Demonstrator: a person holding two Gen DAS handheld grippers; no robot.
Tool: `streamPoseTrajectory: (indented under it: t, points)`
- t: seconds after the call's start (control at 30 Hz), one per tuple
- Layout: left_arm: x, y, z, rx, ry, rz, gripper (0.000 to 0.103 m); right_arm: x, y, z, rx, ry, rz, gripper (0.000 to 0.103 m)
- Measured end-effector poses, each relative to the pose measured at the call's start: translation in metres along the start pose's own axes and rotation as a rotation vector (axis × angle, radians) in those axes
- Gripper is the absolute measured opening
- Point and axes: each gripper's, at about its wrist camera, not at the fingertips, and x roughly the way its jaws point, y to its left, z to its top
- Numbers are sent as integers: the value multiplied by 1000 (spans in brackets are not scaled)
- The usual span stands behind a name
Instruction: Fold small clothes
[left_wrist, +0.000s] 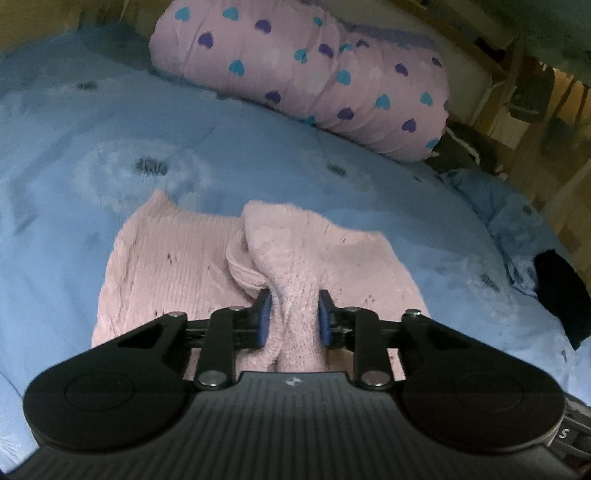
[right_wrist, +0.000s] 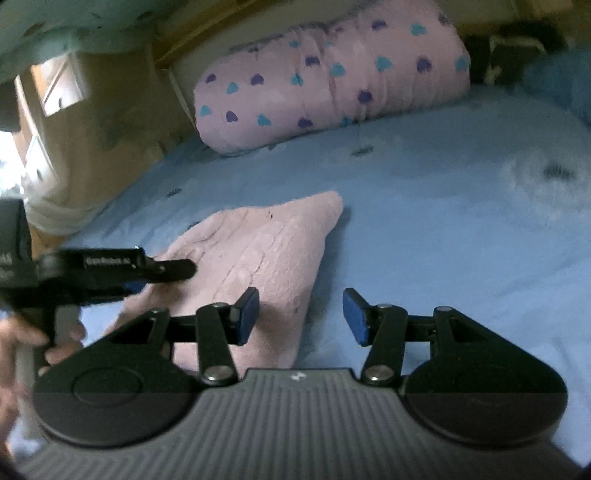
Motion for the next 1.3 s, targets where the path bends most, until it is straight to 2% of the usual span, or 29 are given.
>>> streamPoseTrajectory:
  t: [0.1,0.13,0.3,0.5,0.63,0.73,0.83,0.97,1.1,1.3]
  points:
    - [-16,-6,6,26,-61,7,24,3,-6,-5,67,21,12,54]
    - [-24,-6,10,28,-90,7,20,2,-7,-5,76,20,16,54]
    - [-58,16,20,24,-170,49,17,-5,-6,0,43,-15,14,54]
    - [-52,65,5,-46,-46,157,17,-3,-2,-4,25,-1,28,54]
    - [-49,71,1,-2,-14,144,18,3,3,-10,14,30,40,54]
    - [-46,71,4,-18,-24,129,20,9,9,-9,-8,42,47,54]
    - [-40,71,13,-50,-48,111,29,17,13,6,-4,23,52,54]
    - [-30,74,24,-116,-68,112,46,38,14,28,74,44,73,54]
    - [-10,75,44,-114,-59,138,50,64,21,41,107,58,62,54]
    - [37,76,58,-57,35,171,53,88,20,39,181,55,45,54]
